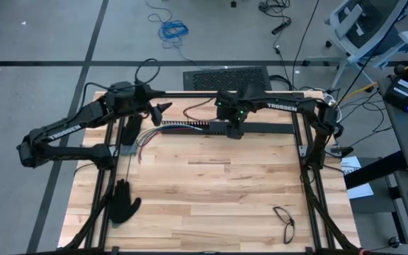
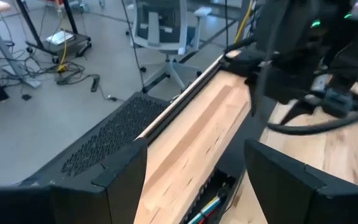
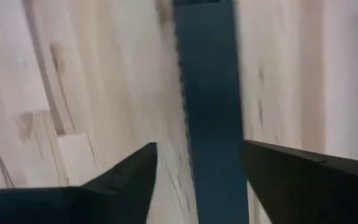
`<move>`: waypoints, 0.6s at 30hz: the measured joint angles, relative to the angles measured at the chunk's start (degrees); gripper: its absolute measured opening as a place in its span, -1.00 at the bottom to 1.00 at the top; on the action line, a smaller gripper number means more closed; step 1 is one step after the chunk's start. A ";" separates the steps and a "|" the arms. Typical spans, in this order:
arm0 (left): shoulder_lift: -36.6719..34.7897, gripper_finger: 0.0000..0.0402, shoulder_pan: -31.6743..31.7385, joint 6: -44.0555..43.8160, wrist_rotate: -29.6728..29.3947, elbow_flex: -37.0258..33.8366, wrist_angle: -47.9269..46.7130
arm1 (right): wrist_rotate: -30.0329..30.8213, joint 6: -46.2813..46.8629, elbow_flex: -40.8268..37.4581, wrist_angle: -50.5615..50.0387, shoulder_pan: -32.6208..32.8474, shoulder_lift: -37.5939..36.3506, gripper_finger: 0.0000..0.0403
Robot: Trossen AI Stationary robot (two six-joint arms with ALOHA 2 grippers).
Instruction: Ziptie cables
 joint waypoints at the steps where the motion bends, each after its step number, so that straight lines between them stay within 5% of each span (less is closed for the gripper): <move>1: 0.04 0.31 0.02 0.17 -0.22 0.00 -0.54 | -0.04 -1.54 -0.67 0.62 0.30 0.00 0.15; 8: 0.90 0.30 0.00 1.28 -1.25 0.00 -1.53 | 0.11 -1.85 -1.92 4.08 0.89 2.06 0.45; 18: 0.92 0.30 0.65 4.70 -1.92 0.00 -5.22 | 5.04 -0.37 -2.05 3.73 0.58 8.92 0.54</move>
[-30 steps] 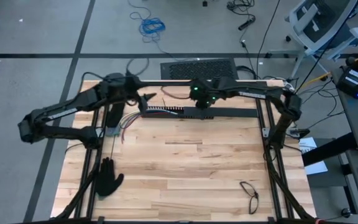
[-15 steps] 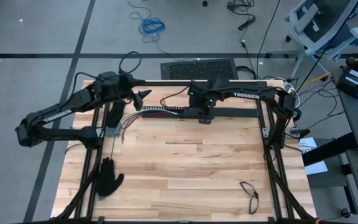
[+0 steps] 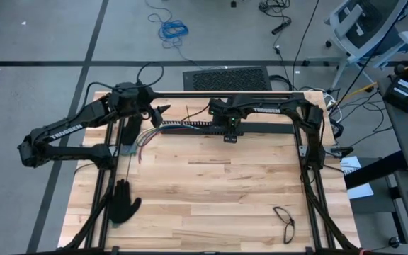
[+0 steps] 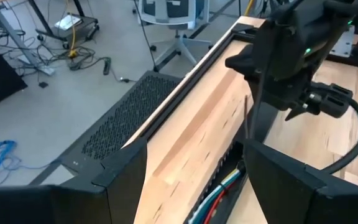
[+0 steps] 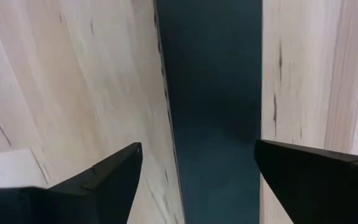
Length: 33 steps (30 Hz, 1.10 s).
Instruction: Ziptie cables
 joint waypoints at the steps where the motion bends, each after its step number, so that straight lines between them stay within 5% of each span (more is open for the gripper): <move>1: 0.00 0.30 0.12 0.00 0.00 0.00 -0.01 | 0.00 0.33 0.00 0.59 0.03 0.00 0.54; 33: -0.02 0.31 0.12 -5.93 0.02 0.02 0.07 | -5.42 2.61 0.00 18.87 0.18 5.62 0.54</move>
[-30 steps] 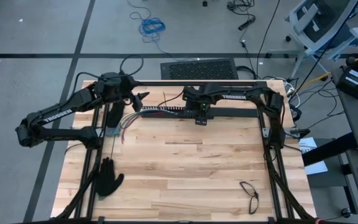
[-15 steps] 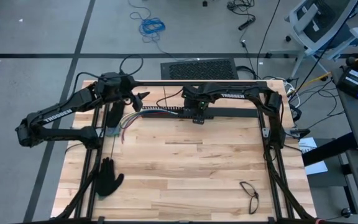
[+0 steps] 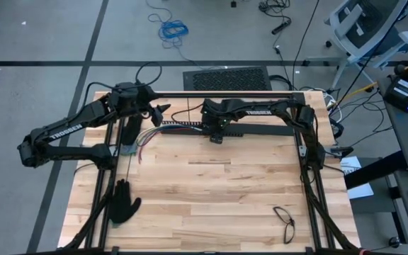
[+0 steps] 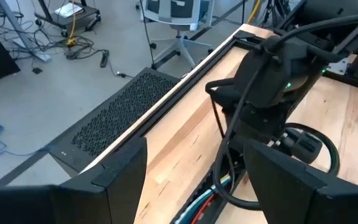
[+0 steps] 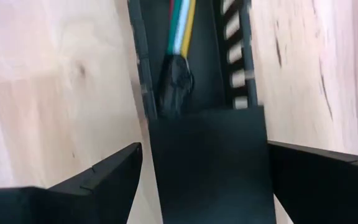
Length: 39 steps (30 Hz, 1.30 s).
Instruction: Ziptie cables
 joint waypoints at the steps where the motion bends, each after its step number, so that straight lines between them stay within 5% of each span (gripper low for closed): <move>1: 0.00 0.31 -0.02 -0.12 0.01 0.00 -0.04 | 0.01 0.35 0.00 0.81 0.15 0.00 0.54; 30: -2.10 0.31 -1.25 -6.16 1.08 0.09 -1.40 | -5.95 3.17 0.00 1.10 9.60 3.19 0.37; 39: -2.36 0.31 -2.71 -9.30 1.07 0.09 -0.94 | -12.51 -5.81 0.02 -3.18 9.77 2.97 0.37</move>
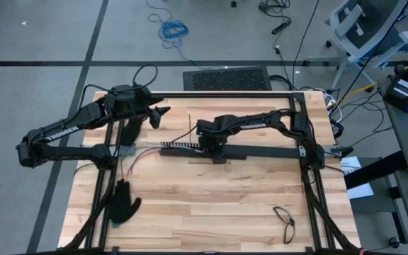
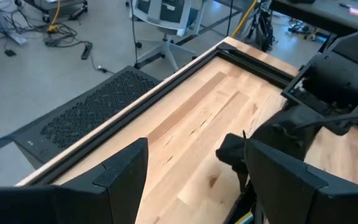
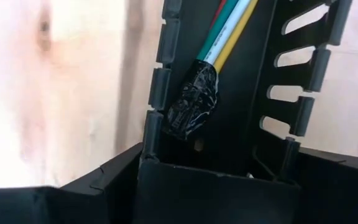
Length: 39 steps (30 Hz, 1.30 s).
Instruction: Ziptie cables
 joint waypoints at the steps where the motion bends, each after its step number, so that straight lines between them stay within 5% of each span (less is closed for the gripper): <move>1: 0.00 0.31 -0.15 -0.53 -0.02 0.00 0.01 | -0.53 -0.63 0.00 -0.17 0.16 0.00 0.37; 13: 0.00 0.31 -0.50 -2.56 -2.47 -0.02 0.02 | -2.53 -1.08 -0.04 1.26 6.12 0.02 0.37; 24: 0.00 0.31 -0.50 -0.78 -1.88 -0.02 0.02 | -0.66 9.14 -0.09 3.31 11.40 0.09 0.37; 39: 0.04 0.31 -0.50 -2.41 -1.73 -0.04 0.08 | 2.05 8.98 -0.07 2.65 12.66 -0.16 0.37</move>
